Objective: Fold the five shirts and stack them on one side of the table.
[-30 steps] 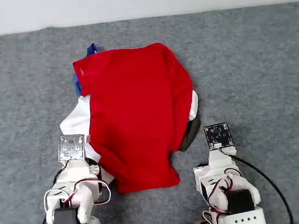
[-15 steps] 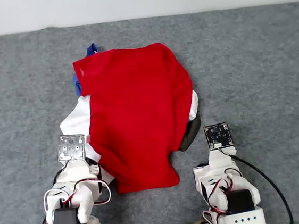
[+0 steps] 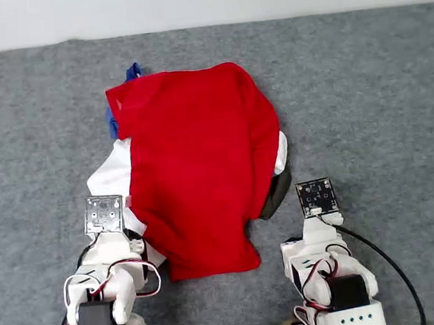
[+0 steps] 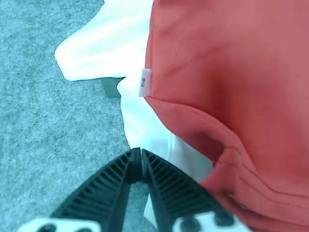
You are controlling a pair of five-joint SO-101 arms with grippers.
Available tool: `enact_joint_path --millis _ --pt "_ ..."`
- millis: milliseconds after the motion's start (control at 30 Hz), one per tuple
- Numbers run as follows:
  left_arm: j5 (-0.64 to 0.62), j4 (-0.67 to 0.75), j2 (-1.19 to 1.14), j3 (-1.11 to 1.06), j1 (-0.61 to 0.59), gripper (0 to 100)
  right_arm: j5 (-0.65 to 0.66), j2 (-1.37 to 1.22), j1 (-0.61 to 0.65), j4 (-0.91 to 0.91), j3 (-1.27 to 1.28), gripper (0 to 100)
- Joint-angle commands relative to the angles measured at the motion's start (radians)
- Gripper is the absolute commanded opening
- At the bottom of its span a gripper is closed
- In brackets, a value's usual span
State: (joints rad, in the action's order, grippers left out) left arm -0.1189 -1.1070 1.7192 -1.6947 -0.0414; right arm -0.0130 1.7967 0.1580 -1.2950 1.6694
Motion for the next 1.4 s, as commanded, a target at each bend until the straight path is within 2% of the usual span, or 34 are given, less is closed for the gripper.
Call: enact_joint_path --millis 0,1367 --pt "0.005 -0.008 0.014 0.005 -0.006 0 0.011 0.010 -0.008 -0.007 0.014 0.9" --pt "0.006 0.017 0.015 0.015 -0.005 0 0.011 0.010 -0.008 -0.007 0.014 0.9"
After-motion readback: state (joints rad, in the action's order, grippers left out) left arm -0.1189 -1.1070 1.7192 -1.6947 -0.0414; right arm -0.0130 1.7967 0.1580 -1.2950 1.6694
